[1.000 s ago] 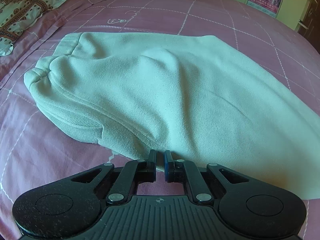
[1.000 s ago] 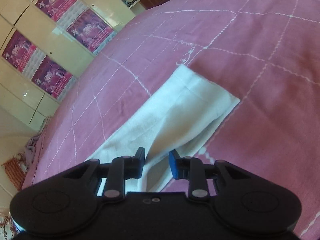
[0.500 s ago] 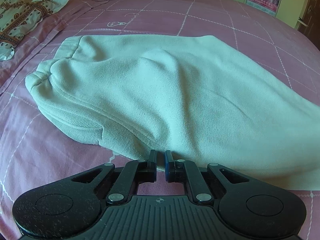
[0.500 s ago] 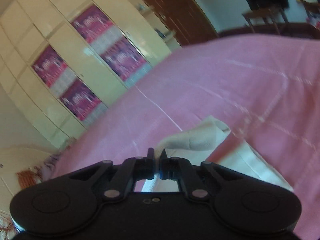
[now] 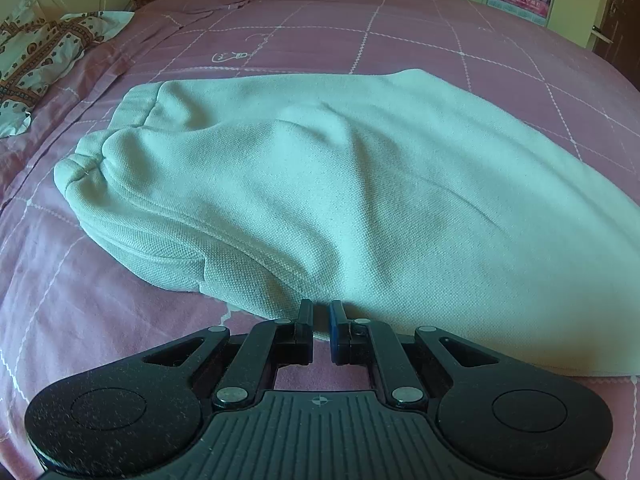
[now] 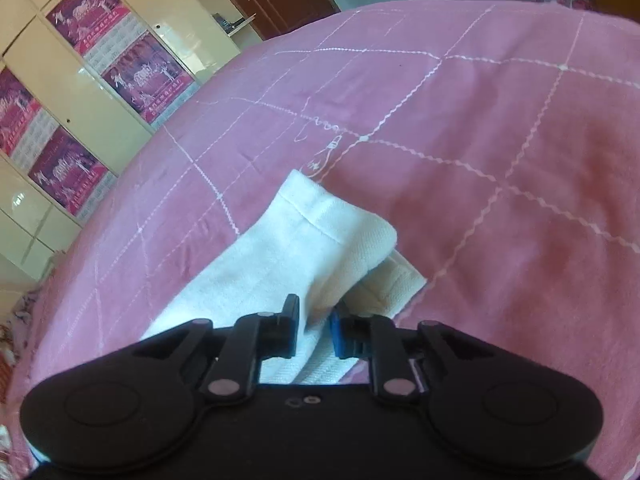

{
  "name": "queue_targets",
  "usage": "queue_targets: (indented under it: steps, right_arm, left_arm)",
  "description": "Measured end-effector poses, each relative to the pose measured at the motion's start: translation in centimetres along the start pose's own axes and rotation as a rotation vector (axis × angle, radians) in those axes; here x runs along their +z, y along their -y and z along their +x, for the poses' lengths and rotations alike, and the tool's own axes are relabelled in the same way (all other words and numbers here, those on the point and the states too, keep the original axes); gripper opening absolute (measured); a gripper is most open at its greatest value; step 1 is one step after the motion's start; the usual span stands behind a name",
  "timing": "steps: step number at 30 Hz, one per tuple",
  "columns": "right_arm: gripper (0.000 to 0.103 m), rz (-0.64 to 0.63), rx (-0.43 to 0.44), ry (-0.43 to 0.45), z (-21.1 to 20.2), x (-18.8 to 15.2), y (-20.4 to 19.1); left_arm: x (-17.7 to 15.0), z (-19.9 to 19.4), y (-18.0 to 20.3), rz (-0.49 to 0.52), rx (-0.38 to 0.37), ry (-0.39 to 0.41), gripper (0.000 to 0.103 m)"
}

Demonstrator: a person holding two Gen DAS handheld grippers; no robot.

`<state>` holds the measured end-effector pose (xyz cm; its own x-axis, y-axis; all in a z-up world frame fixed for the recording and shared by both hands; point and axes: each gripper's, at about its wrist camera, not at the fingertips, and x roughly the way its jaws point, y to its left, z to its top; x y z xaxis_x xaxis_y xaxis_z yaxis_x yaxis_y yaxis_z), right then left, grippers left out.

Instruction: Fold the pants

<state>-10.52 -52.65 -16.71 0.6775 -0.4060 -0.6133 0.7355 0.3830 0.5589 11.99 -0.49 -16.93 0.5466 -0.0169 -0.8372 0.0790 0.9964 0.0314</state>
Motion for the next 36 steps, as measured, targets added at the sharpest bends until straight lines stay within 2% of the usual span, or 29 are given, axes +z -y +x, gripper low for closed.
queue_targets:
  steps: [1, 5, 9, 12, 13, 15, 18, 20, 23, 25, 27, 29, 31, 34, 36]
  right_arm:
    - [0.018, -0.001, 0.016, -0.014, -0.1, 0.0, 0.1]
    - [0.006, -0.086, -0.004, -0.039, -0.7, -0.4, 0.3]
    - [0.003, -0.165, -0.09, -0.028, -1.3, -0.6, 0.2]
    - [0.007, -0.184, -0.119, -0.01, -2.2, -0.6, -0.4]
    - [0.014, -0.188, -0.132, 0.022, -2.9, -0.6, -0.5]
    - [0.014, -0.186, -0.115, 0.089, -4.3, -0.1, -0.7]
    - [0.014, -0.291, -0.108, 0.101, -4.2, 0.9, -2.8]
    - [0.014, -0.31, -0.09, 0.069, -3.0, 1.5, -4.2]
    - [0.014, -0.37, -0.122, 0.041, -0.9, 1.2, -5.7]
    - [0.014, -0.405, -0.165, 0.008, 0.2, 0.4, -5.7]
    - [0.013, -0.447, -0.197, -0.068, 1.3, -1.1, -4.9]
    - [0.012, -0.537, -0.181, -0.059, 0.6, -3.3, -4.0]
    - [0.012, -0.603, -0.182, -0.048, -0.3, -4.4, -4.1]
    - [0.012, -0.567, -0.167, -0.066, -0.9, -4.1, -3.8]
    - [0.012, -0.551, -0.172, -0.086, -1.1, -3.4, -4.3]
  left_arm:
    - [0.0, 0.0, 0.0, 0.004, 0.001, 0.001, 0.008]
    - [-0.1, 0.0, 0.2, 0.017, -0.001, 0.006, 0.008]
    - [-0.1, -0.1, 0.0, 0.008, -0.016, 0.004, 0.008]
    - [-0.1, -0.3, -0.3, -0.002, -0.025, 0.004, 0.008]
    - [-0.1, -0.6, -0.3, -0.002, -0.024, 0.011, 0.008]
    - [0.2, -1.3, -0.1, -0.017, -0.041, 0.033, 0.008]
    - [1.0, -2.3, 1.5, -0.029, -0.09, 0.063, 0.008]
    - [1.6, -2.5, 3.5, -0.005, -0.131, 0.071, 0.008]
    - [1.7, -1.7, 6.3, 0.057, -0.16, 0.052, 0.008]
    - [1.0, -0.3, 7.2, 0.1, -0.13, 0.006, 0.008]
    - [0.0, 0.4, 7.1, 0.136, -0.125, 0.017, 0.008]
    - [-0.2, 0.3, 7.0, 0.177, -0.117, 0.027, 0.008]
    - [0.0, 0.3, 6.3, 0.156, -0.133, 0.017, 0.008]
    - [0.4, 0.4, 5.6, 0.111, -0.149, -0.003, 0.008]
    - [0.6, -0.3, 6.1, 0.1, -0.124, -0.014, 0.008]
